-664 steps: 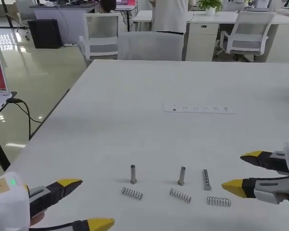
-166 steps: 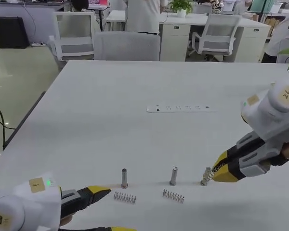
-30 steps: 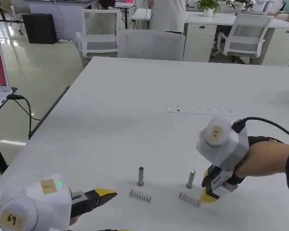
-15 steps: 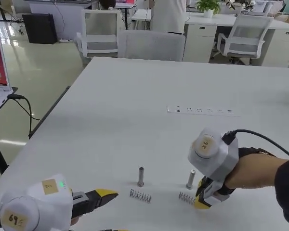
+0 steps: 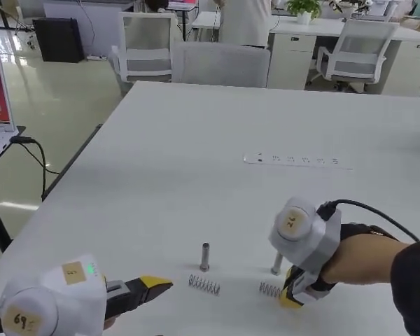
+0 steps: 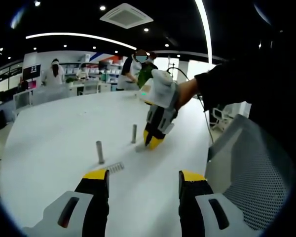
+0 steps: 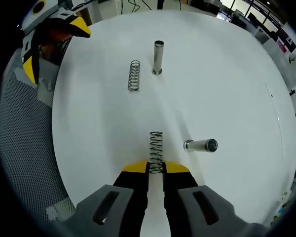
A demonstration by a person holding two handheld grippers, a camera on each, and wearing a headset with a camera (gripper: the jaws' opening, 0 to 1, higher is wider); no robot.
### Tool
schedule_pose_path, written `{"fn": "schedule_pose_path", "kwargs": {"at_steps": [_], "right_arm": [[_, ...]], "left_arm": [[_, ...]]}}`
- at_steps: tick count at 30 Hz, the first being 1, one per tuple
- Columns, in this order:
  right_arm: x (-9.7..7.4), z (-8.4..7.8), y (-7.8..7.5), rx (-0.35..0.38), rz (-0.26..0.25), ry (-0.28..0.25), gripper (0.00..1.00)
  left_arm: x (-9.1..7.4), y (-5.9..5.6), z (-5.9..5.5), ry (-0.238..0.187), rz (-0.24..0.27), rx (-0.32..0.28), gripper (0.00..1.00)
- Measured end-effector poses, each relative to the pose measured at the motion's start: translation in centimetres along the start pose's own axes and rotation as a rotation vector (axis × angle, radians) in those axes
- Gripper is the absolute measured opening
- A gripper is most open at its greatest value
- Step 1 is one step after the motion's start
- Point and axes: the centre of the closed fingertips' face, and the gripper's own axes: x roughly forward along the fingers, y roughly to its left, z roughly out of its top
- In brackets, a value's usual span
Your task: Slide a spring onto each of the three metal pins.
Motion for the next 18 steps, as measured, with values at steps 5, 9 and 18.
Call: {"fn": "schedule_pose_path", "kwargs": {"at_steps": [5,9,18], "right_arm": [[0.0,0.0,0.1,-0.009,-0.010,-0.006,0.08],[0.0,0.0,0.1,-0.006,-0.014,-0.011,0.08],[0.1,0.1,0.1,-0.004,-0.004,-0.029,0.07]], "left_arm": [[0.2,-0.3,0.0,0.002,-0.007,0.001,0.51],[0.3,-0.6,-0.1,0.016,-0.017,0.012,0.51],[0.1,-1.5,2.0,0.026,-0.005,0.075,0.51]]}}
